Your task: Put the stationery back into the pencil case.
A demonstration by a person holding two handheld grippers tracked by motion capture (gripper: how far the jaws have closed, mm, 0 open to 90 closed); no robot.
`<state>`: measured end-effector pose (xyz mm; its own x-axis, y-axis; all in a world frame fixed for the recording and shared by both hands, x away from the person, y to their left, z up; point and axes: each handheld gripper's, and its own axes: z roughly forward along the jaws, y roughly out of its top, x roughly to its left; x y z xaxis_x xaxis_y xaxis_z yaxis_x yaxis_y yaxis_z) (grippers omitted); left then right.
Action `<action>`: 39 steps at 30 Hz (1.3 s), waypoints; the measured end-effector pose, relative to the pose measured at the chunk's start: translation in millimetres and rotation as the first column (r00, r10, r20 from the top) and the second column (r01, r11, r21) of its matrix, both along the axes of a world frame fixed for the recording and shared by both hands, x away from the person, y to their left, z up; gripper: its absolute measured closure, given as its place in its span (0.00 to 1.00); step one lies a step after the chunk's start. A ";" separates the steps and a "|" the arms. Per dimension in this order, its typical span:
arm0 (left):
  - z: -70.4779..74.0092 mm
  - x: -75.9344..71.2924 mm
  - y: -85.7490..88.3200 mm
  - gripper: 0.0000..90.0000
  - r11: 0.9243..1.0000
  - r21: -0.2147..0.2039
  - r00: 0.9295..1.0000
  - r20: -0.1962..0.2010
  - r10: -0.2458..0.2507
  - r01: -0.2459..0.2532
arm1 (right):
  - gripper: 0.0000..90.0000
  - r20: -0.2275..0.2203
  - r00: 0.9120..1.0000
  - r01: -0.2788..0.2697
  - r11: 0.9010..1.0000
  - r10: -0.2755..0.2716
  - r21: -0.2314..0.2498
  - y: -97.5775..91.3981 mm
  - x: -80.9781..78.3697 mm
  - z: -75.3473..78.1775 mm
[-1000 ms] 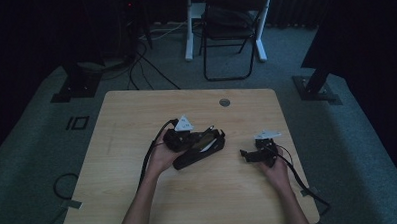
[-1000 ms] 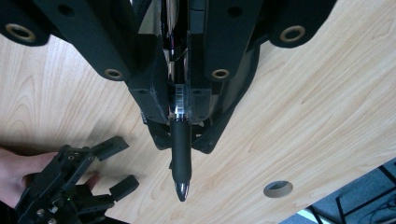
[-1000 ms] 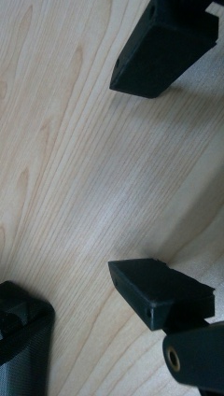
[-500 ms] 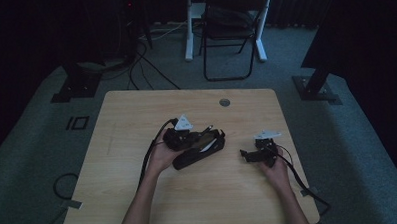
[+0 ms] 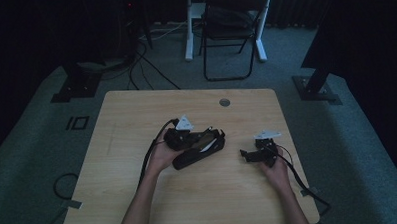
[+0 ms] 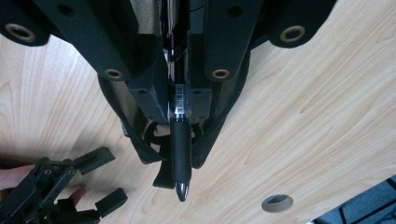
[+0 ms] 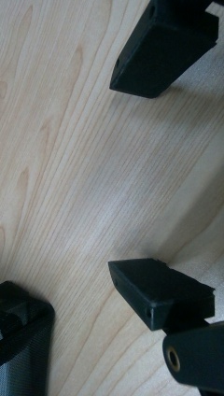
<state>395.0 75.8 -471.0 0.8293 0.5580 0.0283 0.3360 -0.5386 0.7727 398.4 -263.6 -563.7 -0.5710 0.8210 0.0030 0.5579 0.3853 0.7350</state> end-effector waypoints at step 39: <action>-19.2 7.0 -7.6 0.88 0.997 0.068 0.999 -0.042 -0.035 0.038 | 0.13 0.000 1.000 -0.001 1.000 0.001 -0.001 -0.1 0.0 0.0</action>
<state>402.0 68.1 -490.2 0.8503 0.5253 0.0313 0.3455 -0.6021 0.7198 398.4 -263.7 -563.7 -0.5719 0.8203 0.0017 0.5572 0.3868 0.7348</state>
